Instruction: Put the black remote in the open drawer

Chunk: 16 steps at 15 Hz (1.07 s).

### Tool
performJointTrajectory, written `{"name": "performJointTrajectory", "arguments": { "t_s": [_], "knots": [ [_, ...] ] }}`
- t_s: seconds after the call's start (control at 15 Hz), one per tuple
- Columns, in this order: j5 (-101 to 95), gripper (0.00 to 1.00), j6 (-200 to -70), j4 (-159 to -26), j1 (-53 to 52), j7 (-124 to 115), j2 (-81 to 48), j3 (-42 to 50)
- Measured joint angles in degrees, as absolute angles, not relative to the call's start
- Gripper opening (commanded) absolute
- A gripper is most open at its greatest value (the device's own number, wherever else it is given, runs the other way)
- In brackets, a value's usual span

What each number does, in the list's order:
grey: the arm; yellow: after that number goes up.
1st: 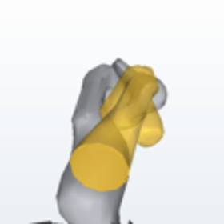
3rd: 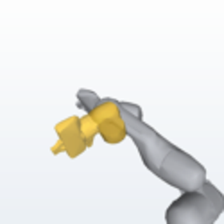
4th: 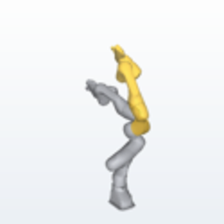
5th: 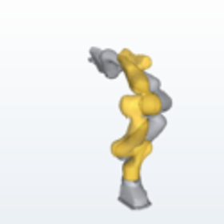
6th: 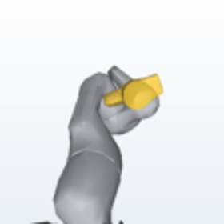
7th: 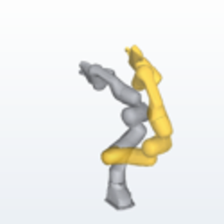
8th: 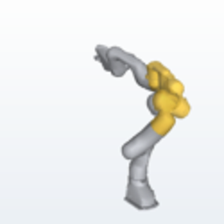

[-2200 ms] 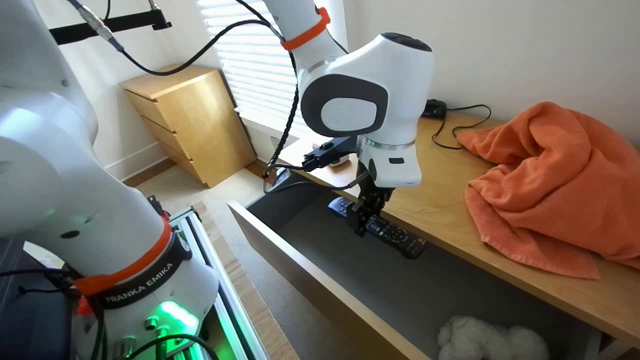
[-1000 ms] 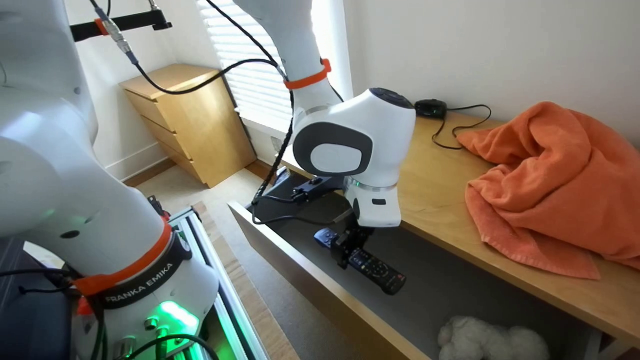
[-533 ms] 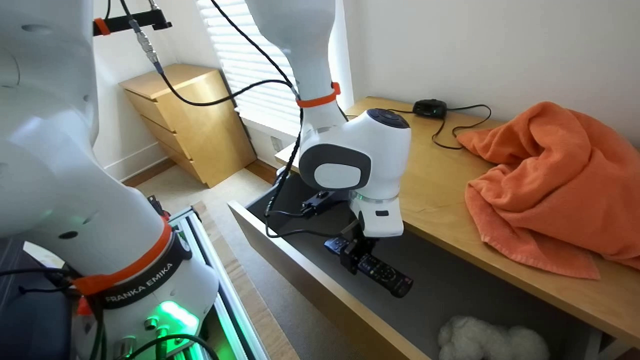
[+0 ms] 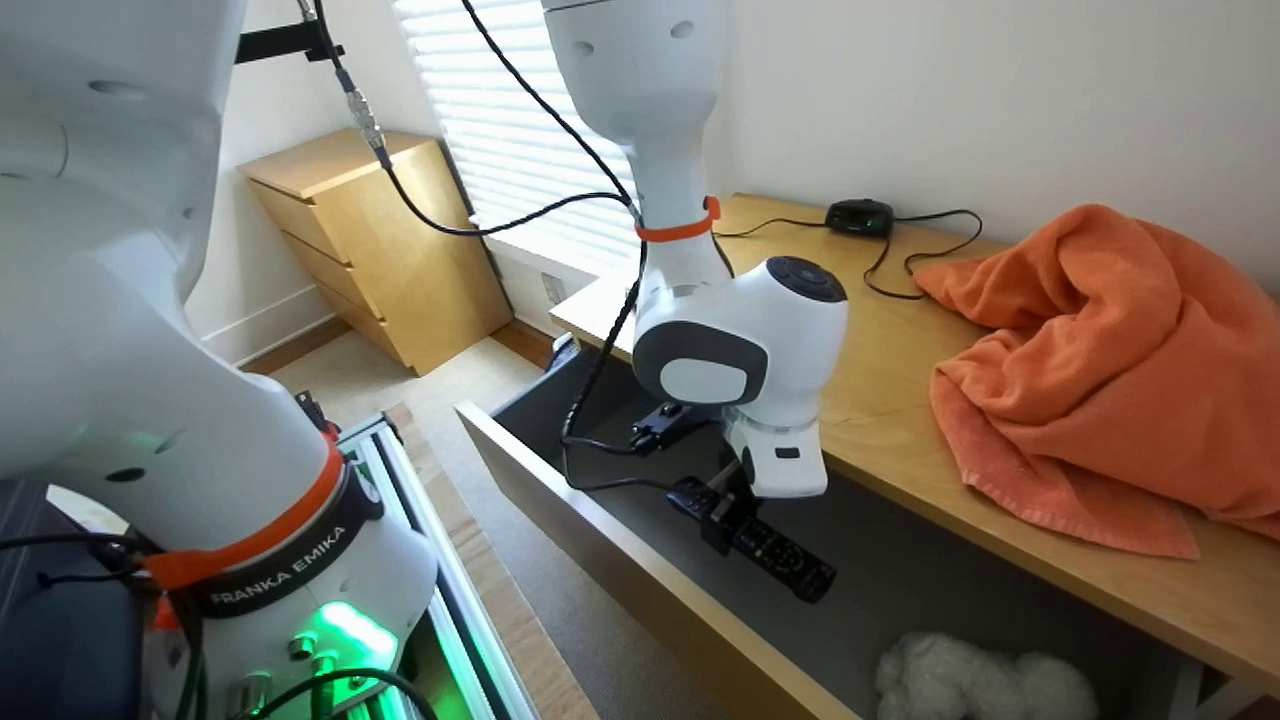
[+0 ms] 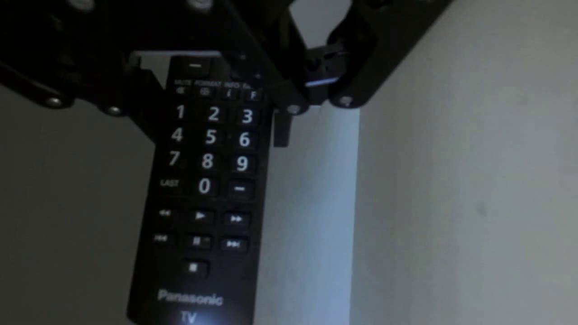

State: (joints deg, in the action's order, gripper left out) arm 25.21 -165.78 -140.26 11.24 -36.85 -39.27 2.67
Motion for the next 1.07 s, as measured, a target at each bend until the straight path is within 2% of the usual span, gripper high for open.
{"name": "performJointTrajectory", "arguments": {
  "t_s": [1.07],
  "knots": [
    [34.6,0.31,-167.2,-137.7,13.8,-29.6,-43.0,0.1]
  ]
}}
